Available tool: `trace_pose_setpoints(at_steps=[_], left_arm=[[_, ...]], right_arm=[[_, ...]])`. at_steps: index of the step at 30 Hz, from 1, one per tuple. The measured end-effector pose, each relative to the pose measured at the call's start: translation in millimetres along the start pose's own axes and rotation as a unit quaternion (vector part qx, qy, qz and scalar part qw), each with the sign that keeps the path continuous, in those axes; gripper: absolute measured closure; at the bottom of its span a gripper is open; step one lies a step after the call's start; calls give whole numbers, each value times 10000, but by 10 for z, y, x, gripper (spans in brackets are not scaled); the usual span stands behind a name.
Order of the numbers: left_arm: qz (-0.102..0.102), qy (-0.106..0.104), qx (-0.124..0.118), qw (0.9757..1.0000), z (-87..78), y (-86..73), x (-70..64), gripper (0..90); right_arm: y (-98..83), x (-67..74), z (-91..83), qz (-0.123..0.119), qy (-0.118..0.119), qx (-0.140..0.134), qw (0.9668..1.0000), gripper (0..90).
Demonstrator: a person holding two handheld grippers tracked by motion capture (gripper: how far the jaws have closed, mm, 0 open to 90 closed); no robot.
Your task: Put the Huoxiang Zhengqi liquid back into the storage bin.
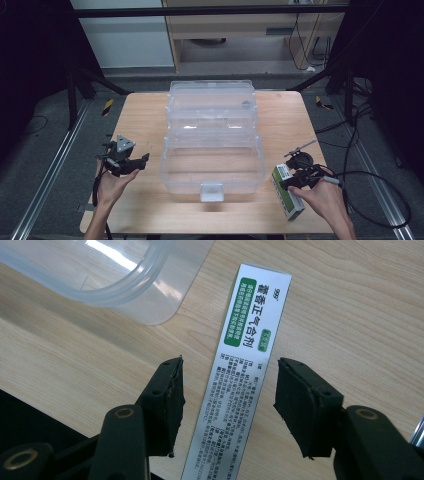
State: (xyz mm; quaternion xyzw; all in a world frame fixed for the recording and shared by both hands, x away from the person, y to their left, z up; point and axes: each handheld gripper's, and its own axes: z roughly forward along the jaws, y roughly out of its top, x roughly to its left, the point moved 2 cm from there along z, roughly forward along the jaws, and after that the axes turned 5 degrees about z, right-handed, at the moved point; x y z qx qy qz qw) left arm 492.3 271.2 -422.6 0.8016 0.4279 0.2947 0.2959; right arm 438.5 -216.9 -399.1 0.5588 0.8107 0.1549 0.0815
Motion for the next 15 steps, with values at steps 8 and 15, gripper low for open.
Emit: trace_pose_setpoints(at_steps=[8,15], left_arm=[[10,2,22,10000,7,-3,-2,353],[24,0,40,10000,13,-5,-6,353]], right_arm=[[-16,-13,39,33,-13,97,9999,470],[-13,-20,63,14,-8,154,9999,491]])
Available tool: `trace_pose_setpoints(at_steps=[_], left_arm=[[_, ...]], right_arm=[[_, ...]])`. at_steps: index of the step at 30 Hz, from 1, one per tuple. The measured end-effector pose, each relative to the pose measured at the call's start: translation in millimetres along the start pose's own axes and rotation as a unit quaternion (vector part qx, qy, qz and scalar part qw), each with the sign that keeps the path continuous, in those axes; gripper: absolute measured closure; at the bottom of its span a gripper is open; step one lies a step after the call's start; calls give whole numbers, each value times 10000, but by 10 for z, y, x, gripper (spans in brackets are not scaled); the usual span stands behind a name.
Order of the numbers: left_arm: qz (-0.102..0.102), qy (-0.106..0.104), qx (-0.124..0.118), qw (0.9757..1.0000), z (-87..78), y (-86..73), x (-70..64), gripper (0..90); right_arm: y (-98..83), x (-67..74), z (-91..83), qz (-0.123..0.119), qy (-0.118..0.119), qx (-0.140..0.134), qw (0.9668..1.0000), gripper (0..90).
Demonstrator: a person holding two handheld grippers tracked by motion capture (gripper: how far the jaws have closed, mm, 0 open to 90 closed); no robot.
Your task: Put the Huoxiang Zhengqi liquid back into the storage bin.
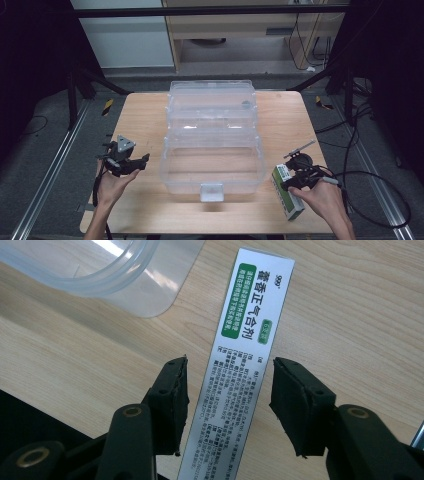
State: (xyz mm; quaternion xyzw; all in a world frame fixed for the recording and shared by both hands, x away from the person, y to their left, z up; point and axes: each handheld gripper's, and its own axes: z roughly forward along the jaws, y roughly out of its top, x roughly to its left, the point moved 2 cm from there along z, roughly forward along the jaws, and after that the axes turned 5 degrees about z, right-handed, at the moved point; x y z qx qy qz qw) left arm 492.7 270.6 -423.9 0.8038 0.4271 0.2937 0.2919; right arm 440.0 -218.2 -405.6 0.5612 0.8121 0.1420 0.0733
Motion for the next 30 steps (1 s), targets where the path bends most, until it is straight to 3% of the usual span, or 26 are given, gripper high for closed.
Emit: trace_pose_setpoints(at_steps=[30], left_arm=[[27,-2,53,10000,19,-9,-9,352]], right_arm=[[10,-12,51,86,5,233,9997,561]])
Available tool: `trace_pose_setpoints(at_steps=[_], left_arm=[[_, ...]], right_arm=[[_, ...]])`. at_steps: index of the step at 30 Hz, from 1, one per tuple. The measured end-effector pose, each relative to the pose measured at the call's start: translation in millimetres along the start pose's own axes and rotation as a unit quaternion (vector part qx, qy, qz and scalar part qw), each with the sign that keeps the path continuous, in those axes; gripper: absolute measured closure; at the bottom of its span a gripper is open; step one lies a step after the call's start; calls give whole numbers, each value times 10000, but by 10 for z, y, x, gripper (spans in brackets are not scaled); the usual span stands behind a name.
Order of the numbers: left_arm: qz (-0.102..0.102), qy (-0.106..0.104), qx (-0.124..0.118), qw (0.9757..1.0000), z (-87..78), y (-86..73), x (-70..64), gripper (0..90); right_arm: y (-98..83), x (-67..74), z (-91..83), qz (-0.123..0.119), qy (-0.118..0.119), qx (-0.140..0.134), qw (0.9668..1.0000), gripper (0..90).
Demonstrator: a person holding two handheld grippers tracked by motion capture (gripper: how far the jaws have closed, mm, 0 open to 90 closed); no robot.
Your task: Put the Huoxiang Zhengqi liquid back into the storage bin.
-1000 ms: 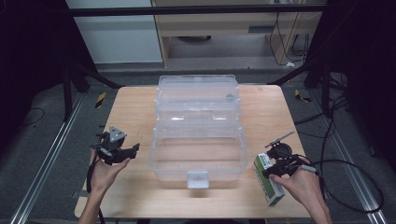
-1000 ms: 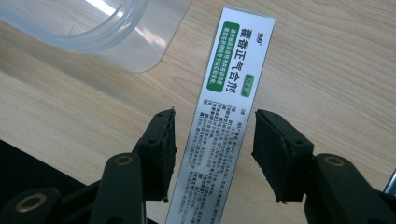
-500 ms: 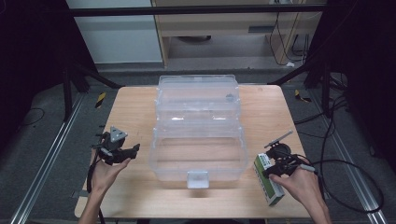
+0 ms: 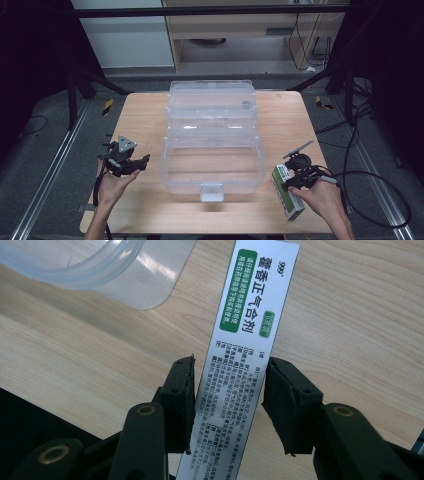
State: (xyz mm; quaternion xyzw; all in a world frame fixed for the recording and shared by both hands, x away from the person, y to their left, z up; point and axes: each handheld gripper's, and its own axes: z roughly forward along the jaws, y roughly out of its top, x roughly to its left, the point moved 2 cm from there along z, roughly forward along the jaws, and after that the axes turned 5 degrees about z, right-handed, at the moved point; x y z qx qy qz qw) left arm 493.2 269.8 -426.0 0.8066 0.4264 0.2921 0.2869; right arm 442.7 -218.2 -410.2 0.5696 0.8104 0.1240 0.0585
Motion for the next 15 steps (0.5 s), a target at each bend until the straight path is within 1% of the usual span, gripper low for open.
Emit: trace_pose_setpoints(at_steps=[3,5,11,15], left_arm=[[3,-1,5,10000,1,0,-2,352],[5,-1,11,10000,2,0,-3,352],[7,0,17,10000,6,-2,-5,351],[10,1,14,10000,4,-1,-4,351]], right_arm=[[8,7,-1,33,-23,32,10000,564],[13,6,1,0,-39,35,10000,566],[20,13,1,86,-63,81,9999,572],[28,19,1,99,-91,117,9998,575]])
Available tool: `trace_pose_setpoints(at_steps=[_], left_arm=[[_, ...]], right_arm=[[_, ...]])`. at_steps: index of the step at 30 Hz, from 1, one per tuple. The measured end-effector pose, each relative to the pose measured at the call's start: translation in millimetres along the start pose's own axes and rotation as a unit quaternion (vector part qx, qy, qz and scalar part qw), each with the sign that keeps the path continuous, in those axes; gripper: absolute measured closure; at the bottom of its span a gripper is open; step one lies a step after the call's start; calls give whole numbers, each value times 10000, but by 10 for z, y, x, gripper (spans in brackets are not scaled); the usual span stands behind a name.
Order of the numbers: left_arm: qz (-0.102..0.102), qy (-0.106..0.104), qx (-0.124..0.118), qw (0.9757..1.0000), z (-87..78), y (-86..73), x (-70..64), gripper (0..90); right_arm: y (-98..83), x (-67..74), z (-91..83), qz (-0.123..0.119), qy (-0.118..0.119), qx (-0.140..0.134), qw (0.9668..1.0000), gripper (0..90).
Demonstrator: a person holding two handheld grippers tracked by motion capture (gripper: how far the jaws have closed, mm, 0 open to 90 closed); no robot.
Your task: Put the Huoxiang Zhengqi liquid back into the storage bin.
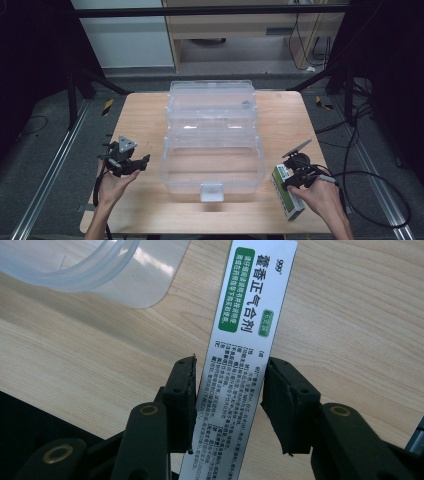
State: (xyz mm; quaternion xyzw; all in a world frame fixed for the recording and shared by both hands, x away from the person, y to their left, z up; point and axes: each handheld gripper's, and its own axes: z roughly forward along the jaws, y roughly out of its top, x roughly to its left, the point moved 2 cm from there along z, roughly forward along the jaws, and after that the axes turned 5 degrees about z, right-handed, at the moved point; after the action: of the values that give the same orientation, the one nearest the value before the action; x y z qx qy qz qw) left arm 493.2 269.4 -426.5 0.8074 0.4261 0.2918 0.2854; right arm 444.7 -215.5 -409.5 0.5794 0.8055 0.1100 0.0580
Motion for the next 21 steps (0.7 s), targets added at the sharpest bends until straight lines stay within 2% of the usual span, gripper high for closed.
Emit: trace_pose_setpoints(at_steps=[21], left_arm=[[22,-13,32,10000,14,-4,-8,351]], right_arm=[[10,-15,-9,68,-38,93,9999,630]])
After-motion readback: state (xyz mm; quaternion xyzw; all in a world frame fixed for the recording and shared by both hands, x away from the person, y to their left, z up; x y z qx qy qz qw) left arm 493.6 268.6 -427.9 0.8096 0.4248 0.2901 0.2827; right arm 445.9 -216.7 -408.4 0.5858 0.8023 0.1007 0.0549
